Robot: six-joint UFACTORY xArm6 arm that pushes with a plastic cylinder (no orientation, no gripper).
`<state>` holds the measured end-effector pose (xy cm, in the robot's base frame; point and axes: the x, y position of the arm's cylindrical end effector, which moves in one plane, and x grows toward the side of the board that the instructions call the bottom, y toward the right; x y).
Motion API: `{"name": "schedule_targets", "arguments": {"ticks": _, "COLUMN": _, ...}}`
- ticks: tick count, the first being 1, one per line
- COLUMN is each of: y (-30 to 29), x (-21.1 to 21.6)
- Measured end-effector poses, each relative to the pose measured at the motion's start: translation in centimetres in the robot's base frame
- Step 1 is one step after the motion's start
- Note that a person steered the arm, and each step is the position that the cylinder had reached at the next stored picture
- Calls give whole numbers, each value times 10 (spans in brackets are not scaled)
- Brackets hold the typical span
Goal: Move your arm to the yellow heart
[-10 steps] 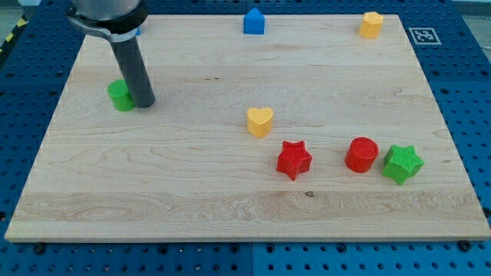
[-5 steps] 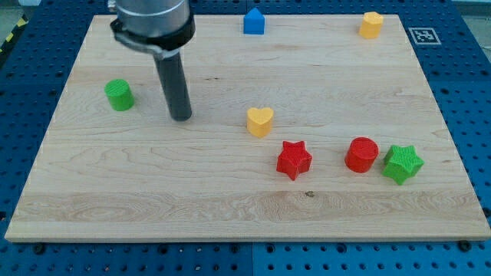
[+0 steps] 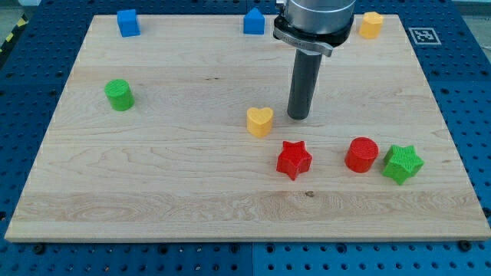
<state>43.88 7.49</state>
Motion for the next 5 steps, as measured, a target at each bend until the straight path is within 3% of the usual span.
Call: {"name": "schedule_targets", "arguments": {"ticks": 5, "y": -37, "x": 4}}
